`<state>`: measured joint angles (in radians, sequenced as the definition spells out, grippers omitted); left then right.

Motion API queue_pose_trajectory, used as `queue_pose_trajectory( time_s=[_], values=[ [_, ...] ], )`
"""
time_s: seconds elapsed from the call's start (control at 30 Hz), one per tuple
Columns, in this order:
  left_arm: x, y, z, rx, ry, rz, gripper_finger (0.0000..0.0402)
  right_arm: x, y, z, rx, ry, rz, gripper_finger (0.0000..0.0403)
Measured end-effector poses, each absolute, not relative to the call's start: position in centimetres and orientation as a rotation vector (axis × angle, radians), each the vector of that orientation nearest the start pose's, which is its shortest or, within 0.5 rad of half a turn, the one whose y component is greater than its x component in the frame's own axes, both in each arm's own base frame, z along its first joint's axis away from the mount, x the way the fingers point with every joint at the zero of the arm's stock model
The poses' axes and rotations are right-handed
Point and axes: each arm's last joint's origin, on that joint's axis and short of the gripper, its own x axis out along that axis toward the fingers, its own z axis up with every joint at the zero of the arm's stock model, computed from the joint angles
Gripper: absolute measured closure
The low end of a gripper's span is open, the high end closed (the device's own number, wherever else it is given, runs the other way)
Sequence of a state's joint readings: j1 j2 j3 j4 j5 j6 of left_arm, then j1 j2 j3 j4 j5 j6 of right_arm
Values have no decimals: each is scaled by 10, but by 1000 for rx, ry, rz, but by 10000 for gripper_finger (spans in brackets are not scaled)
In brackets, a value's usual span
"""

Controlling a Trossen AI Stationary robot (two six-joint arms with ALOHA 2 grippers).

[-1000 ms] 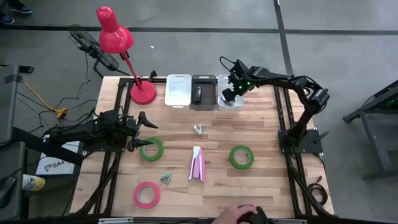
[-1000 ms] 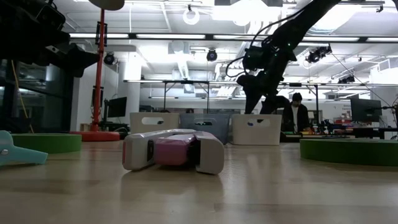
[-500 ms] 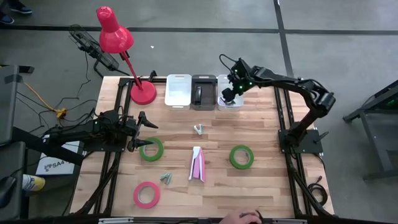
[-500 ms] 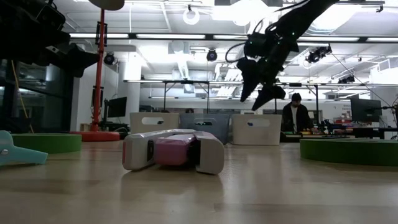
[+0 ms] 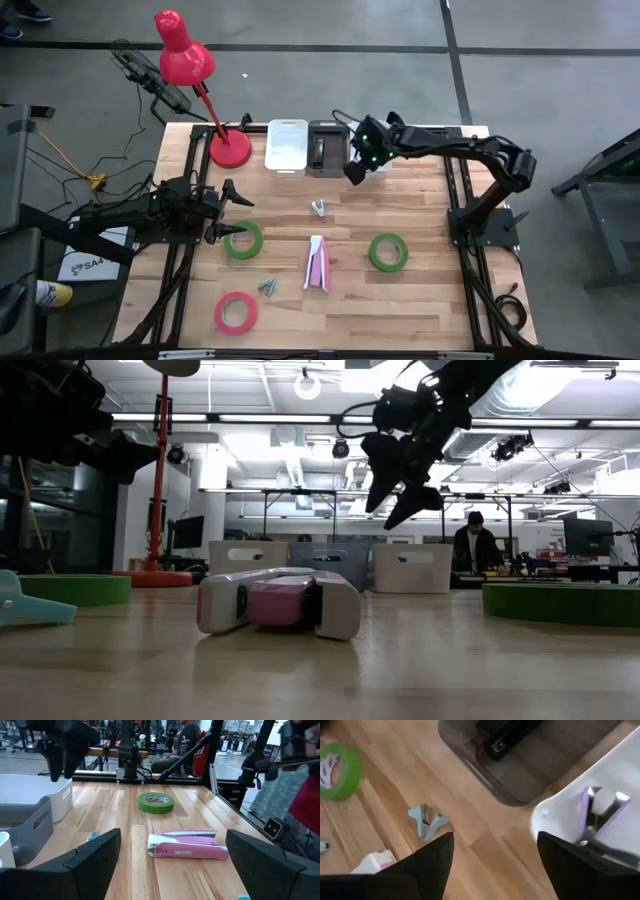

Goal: Pick and place Stapler, Stapler remover, tape
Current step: Put the blue staple remover into the right white bin

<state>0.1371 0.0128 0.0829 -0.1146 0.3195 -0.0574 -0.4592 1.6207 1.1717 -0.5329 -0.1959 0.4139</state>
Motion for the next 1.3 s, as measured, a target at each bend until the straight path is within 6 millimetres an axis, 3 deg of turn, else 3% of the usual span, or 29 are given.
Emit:
queue_pose_trajectory(
  time_s=[0.33, 0.73, 0.97, 1.3],
  values=[
    [92, 3, 180, -67, 49, -181, 46, 326, -83, 235, 536, 846, -538, 125],
    [92, 3, 180, -67, 49, -184, 46, 333, -10, 198, 458, 685, -639, 125],
    [92, 3, 180, -67, 49, -184, 46, 333, 12, 176, 338, 647, -686, 125],
    [92, 3, 180, -67, 49, -183, 46, 359, 27, 153, 372, 602, -681, 125]
  ],
)
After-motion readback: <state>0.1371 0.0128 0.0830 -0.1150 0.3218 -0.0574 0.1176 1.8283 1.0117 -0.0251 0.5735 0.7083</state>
